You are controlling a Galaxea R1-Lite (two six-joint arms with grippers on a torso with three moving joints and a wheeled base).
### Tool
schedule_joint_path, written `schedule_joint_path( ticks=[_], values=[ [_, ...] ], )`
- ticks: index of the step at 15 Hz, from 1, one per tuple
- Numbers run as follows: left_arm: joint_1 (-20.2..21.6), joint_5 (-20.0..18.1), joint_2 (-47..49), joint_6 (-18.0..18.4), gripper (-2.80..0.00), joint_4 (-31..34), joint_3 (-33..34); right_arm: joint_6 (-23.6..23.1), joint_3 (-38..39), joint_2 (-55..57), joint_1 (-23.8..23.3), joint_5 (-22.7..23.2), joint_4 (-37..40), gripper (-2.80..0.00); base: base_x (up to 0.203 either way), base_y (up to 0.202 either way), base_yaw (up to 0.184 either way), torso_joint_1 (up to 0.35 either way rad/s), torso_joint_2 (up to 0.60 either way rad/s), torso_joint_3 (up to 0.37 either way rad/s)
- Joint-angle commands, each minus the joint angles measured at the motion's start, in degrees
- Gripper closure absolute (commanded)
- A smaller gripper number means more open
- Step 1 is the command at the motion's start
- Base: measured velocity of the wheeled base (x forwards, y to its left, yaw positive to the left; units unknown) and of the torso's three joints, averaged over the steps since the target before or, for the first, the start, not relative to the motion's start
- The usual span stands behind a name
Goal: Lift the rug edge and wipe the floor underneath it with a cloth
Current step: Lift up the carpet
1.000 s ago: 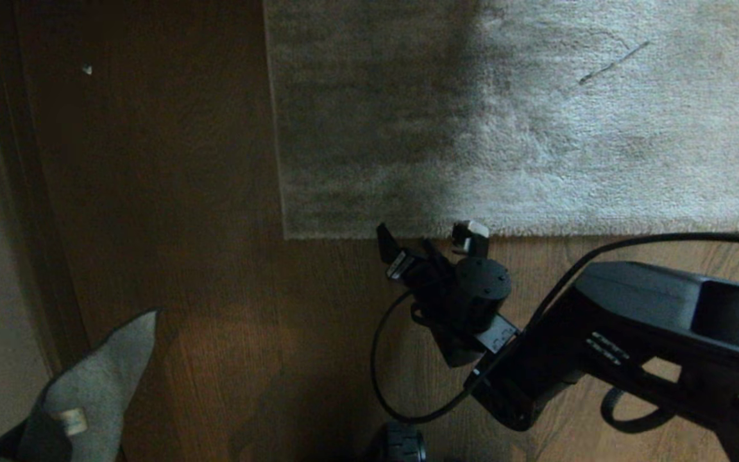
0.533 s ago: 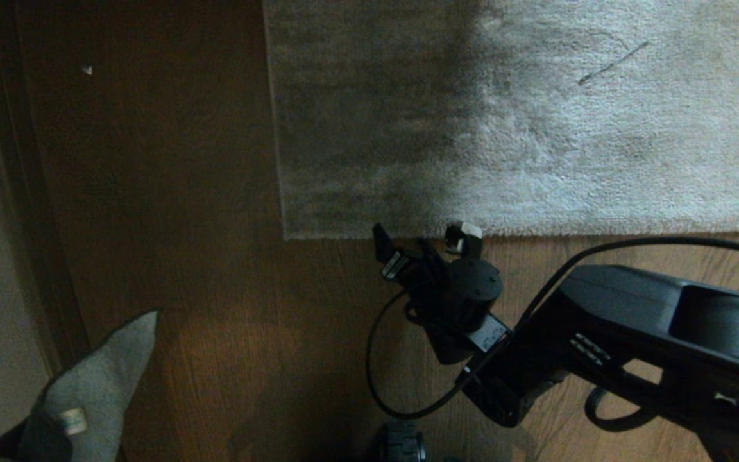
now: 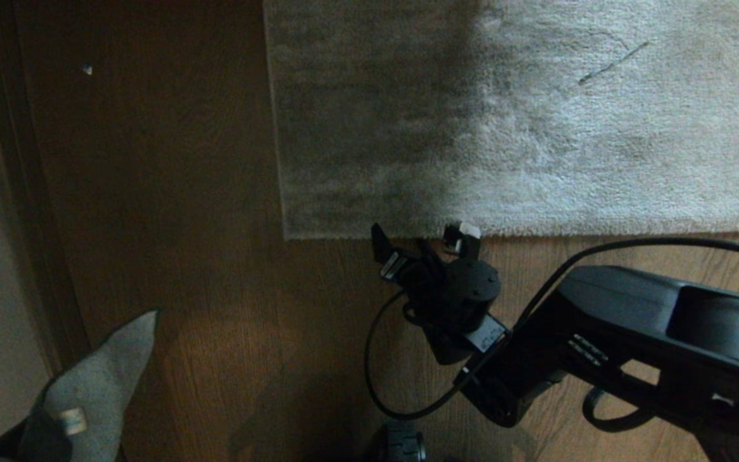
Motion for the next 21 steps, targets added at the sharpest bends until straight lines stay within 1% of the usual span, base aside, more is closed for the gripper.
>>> schedule_joint_path(
  ticks=[1,4,8,14,17,18,19,21],
  values=[
    [0.0,0.0,0.0,0.0,0.00,0.0,0.0,0.2,-0.4,0.1,-0.6,-0.2,-2.7,-2.80,0.000,0.000,0.000,0.000,0.00,0.000],
    [0.0,0.0,0.0,0.0,0.00,0.0,0.0,0.2,-2.6,0.0,-1.5,-0.1,-2.7,-2.80,0.000,0.000,0.000,0.000,0.00,0.000],
    [0.0,0.0,0.0,0.0,0.00,0.0,0.0,-0.4,-3.8,-0.6,-2.1,0.2,-2.7,-2.80,0.000,0.000,0.000,0.000,0.00,0.000],
    [0.0,0.0,0.0,0.0,0.00,0.0,0.0,-0.3,-3.7,-3.4,-4.1,0.4,-2.7,-2.80,0.000,0.000,0.000,0.000,0.00,0.000],
    [0.0,0.0,0.0,0.0,0.00,0.0,0.0,-0.5,-3.6,-4.6,-4.2,0.4,-2.7,-2.80,0.000,0.000,0.000,0.000,0.00,0.000],
    [0.0,0.0,0.0,0.0,0.00,0.0,0.0,-0.8,-3.6,-5.0,-4.1,0.4,-2.7,-2.80,0.000,0.000,0.000,0.000,0.00,0.000],
    [0.0,0.0,0.0,0.0,0.00,0.0,0.1,-2.1,-3.3,-5.4,-4.1,0.4,-2.7,-2.80,0.000,0.000,0.000,0.000,0.00,0.000],
    [0.0,0.0,0.0,0.0,0.00,0.0,0.0,-2.4,-3.2,-6.5,-4.1,0.4,-2.7,-2.80,0.000,0.000,0.000,0.000,0.00,0.000]
  ],
)
